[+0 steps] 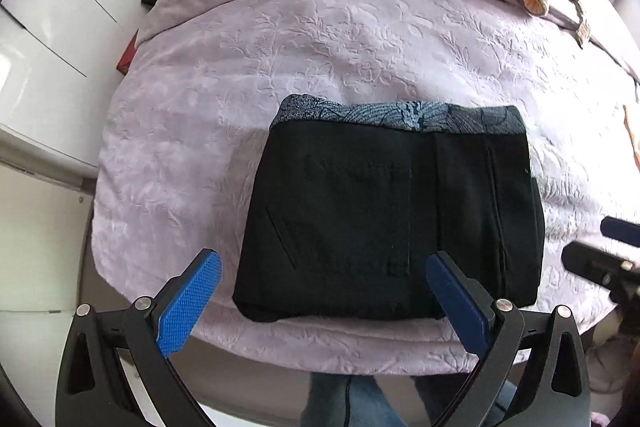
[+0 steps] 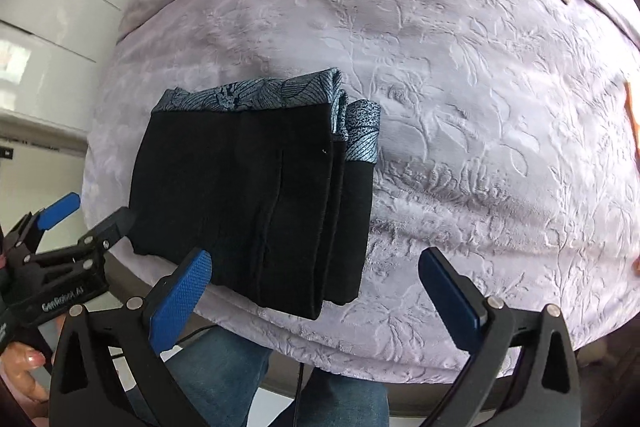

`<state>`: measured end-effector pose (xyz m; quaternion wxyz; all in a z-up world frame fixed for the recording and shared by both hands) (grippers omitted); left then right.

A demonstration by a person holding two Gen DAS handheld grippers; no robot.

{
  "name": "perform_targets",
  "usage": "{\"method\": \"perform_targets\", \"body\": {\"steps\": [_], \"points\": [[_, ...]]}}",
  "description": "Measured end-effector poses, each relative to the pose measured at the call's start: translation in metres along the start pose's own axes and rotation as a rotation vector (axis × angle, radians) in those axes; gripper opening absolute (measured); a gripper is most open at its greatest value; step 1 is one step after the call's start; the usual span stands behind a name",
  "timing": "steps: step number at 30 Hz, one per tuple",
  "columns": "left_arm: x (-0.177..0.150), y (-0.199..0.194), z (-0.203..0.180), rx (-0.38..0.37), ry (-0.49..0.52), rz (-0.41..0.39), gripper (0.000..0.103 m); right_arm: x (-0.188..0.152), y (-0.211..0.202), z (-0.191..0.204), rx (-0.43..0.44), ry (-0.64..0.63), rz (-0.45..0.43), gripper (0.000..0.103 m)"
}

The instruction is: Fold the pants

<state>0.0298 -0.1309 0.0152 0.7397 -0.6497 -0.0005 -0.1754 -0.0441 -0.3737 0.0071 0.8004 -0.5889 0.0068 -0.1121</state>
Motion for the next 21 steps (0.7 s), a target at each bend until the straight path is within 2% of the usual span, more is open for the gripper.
{"method": "perform_targets", "body": {"steps": [4, 11, 21], "points": [[-0.004, -0.001, 0.001, 0.016, 0.026, -0.004, 0.103, -0.003, -0.004, 0.002, 0.018, 0.015, -0.014, 0.103], [-0.011, 0.010, 0.011, -0.010, 0.065, -0.001, 0.103, -0.010, -0.003, 0.015, -0.044, 0.035, -0.048, 0.103], [-0.024, 0.021, 0.027, -0.039, 0.132, -0.006, 0.103, -0.031, 0.004, 0.032, -0.119, 0.134, -0.083, 0.103]]}}
Point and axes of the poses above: each gripper's, at about its wrist camera, not at the fingertips, and y roughly the way its jaws point, z to its left, x to its top, the point moved 2 cm from there along y, roughly the way its jaws point, and after that the axes turned 2 degrees about x, right-handed, at the moved point
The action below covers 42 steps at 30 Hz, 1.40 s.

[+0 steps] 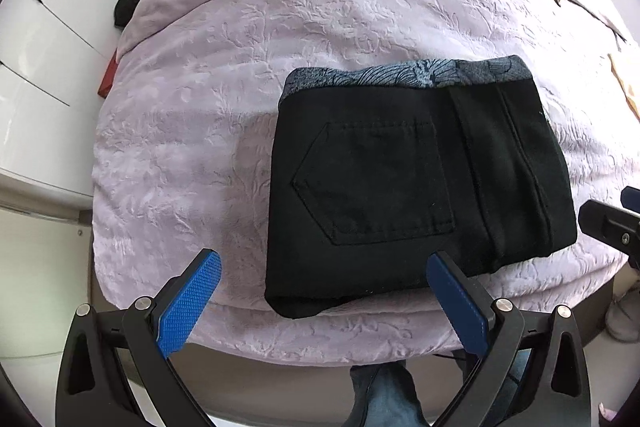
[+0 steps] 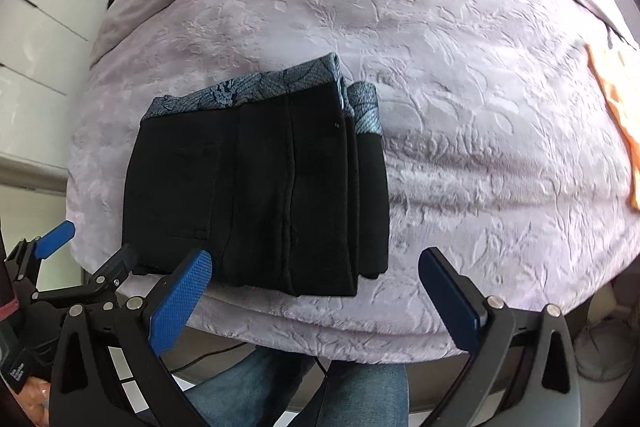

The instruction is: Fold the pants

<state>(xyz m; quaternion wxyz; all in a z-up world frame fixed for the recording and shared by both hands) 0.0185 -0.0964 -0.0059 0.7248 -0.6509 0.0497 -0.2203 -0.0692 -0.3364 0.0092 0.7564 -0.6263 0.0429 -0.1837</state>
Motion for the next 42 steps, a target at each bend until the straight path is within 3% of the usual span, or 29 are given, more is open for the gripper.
{"method": "perform_targets", "body": {"steps": [13, 42], "points": [[-0.008, 0.003, 0.014, -0.012, -0.037, 0.002, 0.103, -0.014, -0.006, 0.022, -0.062, -0.024, -0.021, 0.103], [-0.013, -0.004, 0.007, -0.017, -0.019, -0.009, 0.103, -0.026, -0.008, 0.026, -0.084, -0.041, -0.030, 0.103]]}}
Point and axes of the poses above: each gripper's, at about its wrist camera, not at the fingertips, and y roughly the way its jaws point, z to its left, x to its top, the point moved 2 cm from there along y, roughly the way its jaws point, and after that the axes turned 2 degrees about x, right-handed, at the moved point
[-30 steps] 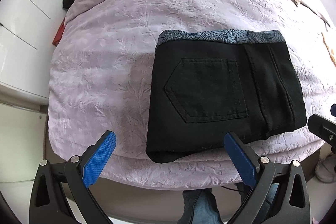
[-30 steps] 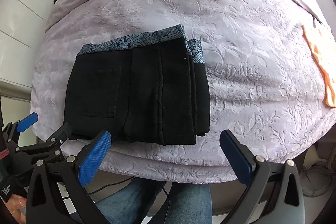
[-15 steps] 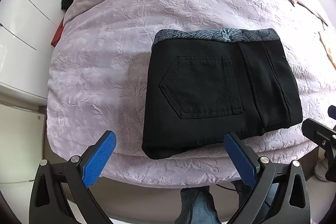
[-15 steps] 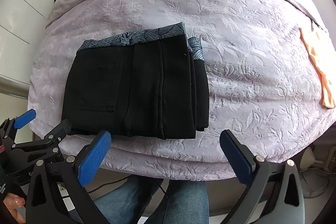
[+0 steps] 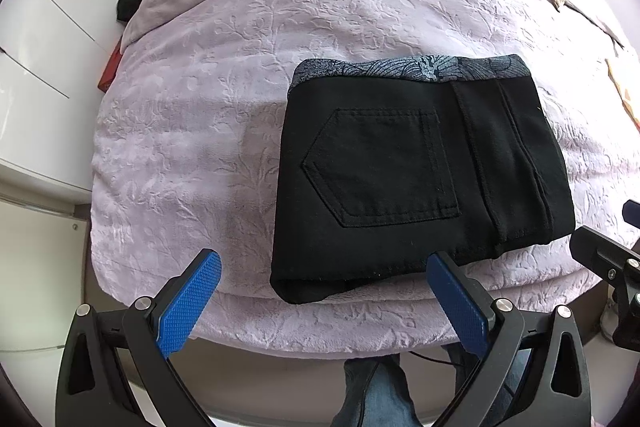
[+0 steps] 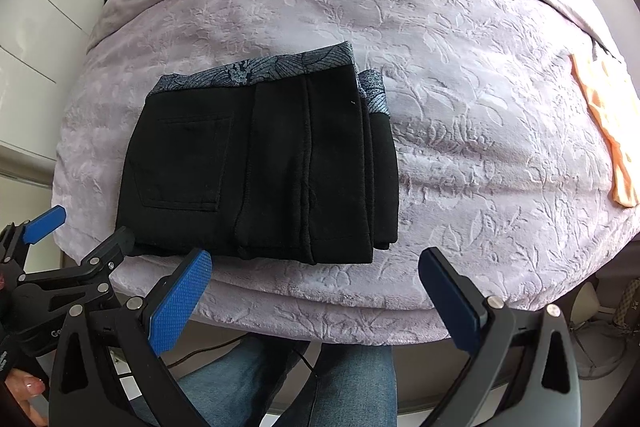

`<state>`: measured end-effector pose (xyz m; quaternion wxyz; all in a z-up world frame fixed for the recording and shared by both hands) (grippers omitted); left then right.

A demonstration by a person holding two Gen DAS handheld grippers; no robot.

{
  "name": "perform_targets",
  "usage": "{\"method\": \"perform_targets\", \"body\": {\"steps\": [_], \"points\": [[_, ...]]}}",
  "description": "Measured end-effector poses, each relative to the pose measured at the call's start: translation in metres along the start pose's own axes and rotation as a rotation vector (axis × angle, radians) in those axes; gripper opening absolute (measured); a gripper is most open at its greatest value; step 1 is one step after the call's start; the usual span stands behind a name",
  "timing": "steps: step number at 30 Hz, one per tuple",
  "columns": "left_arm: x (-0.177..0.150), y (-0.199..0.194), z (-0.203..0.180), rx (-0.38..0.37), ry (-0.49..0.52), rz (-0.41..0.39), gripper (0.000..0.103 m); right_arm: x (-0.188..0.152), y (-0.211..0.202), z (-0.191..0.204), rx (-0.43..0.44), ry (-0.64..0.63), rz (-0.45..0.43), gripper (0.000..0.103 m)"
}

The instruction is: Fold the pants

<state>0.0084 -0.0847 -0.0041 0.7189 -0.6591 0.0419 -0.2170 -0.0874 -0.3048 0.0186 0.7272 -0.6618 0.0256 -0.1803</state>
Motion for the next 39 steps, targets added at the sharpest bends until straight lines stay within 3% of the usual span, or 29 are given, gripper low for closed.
{"method": "perform_targets", "body": {"steps": [39], "points": [[0.007, 0.009, 0.004, -0.030, 0.005, 0.002, 0.103, 0.005, 0.021, 0.013, -0.045, -0.036, 0.043, 0.103]]}}
Point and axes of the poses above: each gripper's, at about its wrist camera, not at the fingertips, and y roughly the way its jaws point, z to its left, x to its top, the point moved 2 cm from there along y, roughly the way its jaws point, and after that the axes turned 2 degrees about x, right-handed, at the moved point
